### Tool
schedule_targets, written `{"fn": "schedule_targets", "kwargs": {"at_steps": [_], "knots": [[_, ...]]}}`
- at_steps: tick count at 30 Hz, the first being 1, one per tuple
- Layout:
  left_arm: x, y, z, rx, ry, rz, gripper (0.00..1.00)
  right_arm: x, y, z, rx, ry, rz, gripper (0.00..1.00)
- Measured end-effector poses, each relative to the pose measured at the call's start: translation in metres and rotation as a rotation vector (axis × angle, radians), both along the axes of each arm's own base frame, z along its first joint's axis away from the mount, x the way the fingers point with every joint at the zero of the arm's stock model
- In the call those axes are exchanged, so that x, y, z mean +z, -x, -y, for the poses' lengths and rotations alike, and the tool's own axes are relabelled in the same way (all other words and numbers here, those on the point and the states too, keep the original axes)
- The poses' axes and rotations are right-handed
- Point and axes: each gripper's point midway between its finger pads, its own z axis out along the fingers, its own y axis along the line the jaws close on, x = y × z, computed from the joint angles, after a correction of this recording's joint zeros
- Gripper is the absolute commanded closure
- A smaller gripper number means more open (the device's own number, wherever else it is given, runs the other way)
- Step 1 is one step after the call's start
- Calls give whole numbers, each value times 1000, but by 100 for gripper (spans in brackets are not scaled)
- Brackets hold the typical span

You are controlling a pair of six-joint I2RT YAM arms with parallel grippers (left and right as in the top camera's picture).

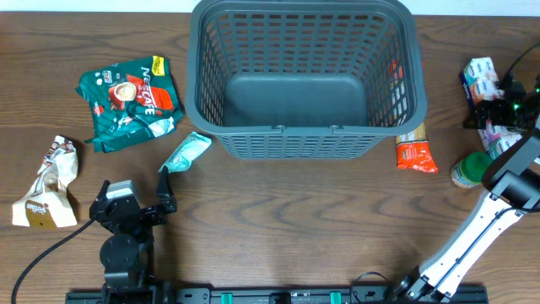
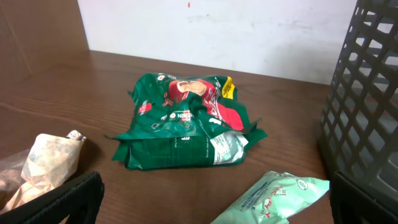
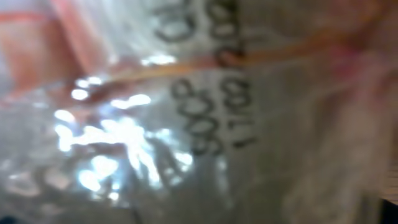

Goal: Pack container
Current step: 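Grasp the Kleenex tissue pack with the right gripper and lift, then carry the tissue pack over the basket and lower it inside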

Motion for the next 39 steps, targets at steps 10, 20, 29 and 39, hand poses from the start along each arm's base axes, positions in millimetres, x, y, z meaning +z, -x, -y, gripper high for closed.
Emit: {"fn": "schedule_targets", "kwargs": {"at_steps": [10,20,29,39], "knots": [[0,0,0,0,0,0,1,2,1,0,-32,-4,-3,99],[0,0,0,0,0,0,1,6,-1,2,-96,-4,2,99],[0,0,0,0,0,0,1,42,-13,10,-195,44,65,99],[0,0,0,0,0,0,1,282,-33,-55,-111,264,521,98]]}}
